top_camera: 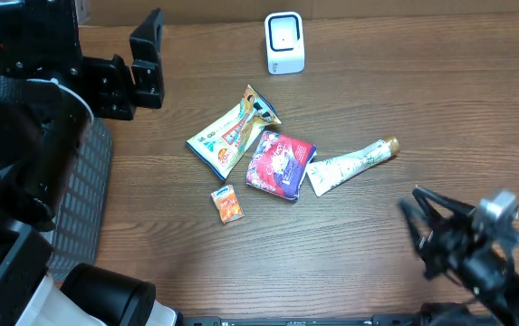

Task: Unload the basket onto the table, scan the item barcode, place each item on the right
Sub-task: 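Retract the left arm and reach the right gripper toward the tube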

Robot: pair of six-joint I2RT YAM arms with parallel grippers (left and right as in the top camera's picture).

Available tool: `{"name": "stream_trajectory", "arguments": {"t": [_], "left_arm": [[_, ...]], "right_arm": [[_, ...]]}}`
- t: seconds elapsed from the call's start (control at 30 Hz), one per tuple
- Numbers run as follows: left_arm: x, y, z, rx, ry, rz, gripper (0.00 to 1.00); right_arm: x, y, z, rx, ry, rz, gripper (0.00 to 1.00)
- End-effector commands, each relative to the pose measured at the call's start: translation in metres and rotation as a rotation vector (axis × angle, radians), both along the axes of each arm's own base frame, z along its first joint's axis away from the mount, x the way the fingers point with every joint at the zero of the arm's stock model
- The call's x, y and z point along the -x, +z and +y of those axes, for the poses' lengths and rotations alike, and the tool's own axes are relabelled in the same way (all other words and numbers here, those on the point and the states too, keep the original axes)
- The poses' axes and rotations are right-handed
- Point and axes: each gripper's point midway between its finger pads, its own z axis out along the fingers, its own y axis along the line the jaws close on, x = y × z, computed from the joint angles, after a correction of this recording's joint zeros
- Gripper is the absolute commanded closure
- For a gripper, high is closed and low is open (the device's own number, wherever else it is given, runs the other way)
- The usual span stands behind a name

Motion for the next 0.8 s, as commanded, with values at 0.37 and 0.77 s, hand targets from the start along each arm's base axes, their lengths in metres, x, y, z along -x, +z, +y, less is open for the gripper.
{"name": "stream_trajectory", "arguments": {"t": [0.37, 0.77], "left_arm": [[-0.017, -0.025, 0.010, -0.044, 0.082, 0.095, 0.00], [-0.017, -0.030, 0.014, -0.057, 0.102, 0.113, 0.00]], "right_arm": [[-0.152, -0.152, 0.032, -0.332, 0.247, 0.523, 0.96], [-0.167, -0.259, 0.028, -0.400, 0.384, 0.694, 0.96]]}}
